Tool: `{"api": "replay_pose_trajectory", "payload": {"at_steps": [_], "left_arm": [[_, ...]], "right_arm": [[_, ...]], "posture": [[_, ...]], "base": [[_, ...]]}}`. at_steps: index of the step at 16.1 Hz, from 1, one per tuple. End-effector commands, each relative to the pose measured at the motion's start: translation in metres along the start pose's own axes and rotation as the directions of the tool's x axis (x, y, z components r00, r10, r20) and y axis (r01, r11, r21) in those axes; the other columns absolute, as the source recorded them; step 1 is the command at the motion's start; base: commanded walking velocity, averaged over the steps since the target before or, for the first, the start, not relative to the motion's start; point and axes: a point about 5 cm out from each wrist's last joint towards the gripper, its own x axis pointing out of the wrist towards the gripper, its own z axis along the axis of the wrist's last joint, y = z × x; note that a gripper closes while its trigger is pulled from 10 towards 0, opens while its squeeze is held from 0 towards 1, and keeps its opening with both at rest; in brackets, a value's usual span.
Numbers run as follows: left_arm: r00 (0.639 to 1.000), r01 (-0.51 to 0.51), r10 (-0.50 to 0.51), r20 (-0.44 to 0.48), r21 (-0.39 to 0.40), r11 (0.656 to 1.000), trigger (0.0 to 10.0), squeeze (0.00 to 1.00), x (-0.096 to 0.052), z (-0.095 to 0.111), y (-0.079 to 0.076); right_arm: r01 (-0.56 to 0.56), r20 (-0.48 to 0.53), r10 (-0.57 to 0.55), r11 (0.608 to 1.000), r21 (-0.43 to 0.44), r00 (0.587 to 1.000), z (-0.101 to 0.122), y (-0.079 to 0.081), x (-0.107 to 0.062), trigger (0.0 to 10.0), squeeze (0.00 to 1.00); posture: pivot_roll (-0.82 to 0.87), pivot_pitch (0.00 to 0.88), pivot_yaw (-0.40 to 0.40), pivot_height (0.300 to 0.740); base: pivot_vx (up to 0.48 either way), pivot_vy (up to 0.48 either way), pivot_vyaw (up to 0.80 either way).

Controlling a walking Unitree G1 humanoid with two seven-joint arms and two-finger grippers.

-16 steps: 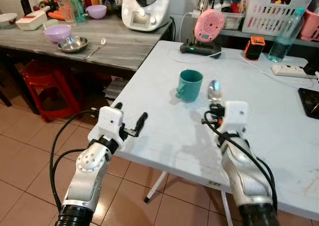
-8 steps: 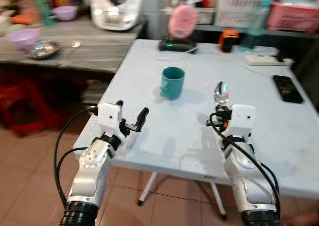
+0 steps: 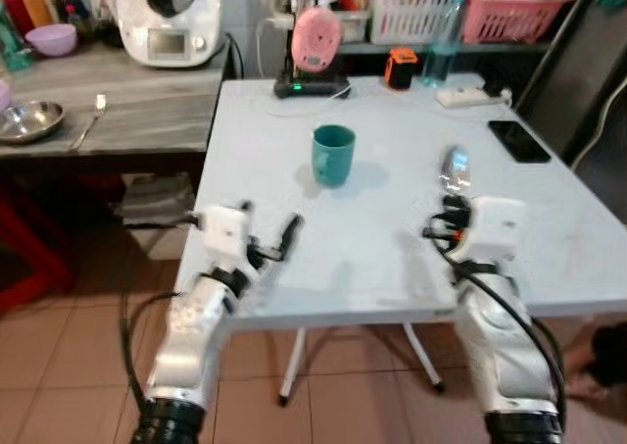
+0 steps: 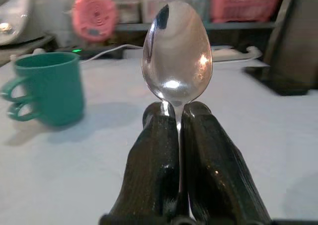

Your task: Setting the table

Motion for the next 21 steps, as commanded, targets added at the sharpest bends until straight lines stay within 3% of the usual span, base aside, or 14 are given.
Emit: {"api": "replay_pose_trajectory", "payload": {"at_steps": [1, 14, 19, 21], "left_arm": [[1.0, -0.028, 0.028, 0.0, 0.028, 0.999, 10.0, 0.0, -0.0021, 0.0021, 0.0098], [0.998, -0.063, 0.062, 0.02, 0.052, 0.997, 10.0, 0.0, 0.0035, 0.0063, 0.0155], [0.998, -0.063, 0.062, 0.023, 0.052, 0.997, 10.0, 0.0, 0.0047, 0.006, 0.0148], [0.999, -0.037, 0.035, 0.026, 0.061, 0.997, 10.0, 0.0, 0.0048, 0.0075, 0.0136]], "right_arm": [[-0.028, 0.033, 0.028, 1.0, 0.007, 0.999, 0.0064, 0.0091, -0.0005, 10.0, 0.0], [-0.041, 0.06, 0.04, 0.999, 0.014, 0.997, 0.0098, 0.0125, 0.001, 10.0, 0.0], [-0.04, 0.065, 0.039, 0.999, 0.009, 0.997, 0.0103, 0.0139, 0.0009, 10.0, 0.0], [-0.033, 0.06, 0.031, 0.999, 0.021, 0.998, 0.0095, 0.0133, 0.0011, 10.0, 0.0]], "posture": [[-0.05, 0.0, -0.015, 0.74], [-0.05, 0.0, -0.011, 0.74], [-0.05, 0.0, -0.009, 0.74], [-0.05, 0.0, -0.01, 0.74]], "base": [[0.0, 0.442, 0.0], [0.0, 0.449, 0.62], [0.0, 0.452, 0.0], [0.0, 0.0, -0.25]]}}
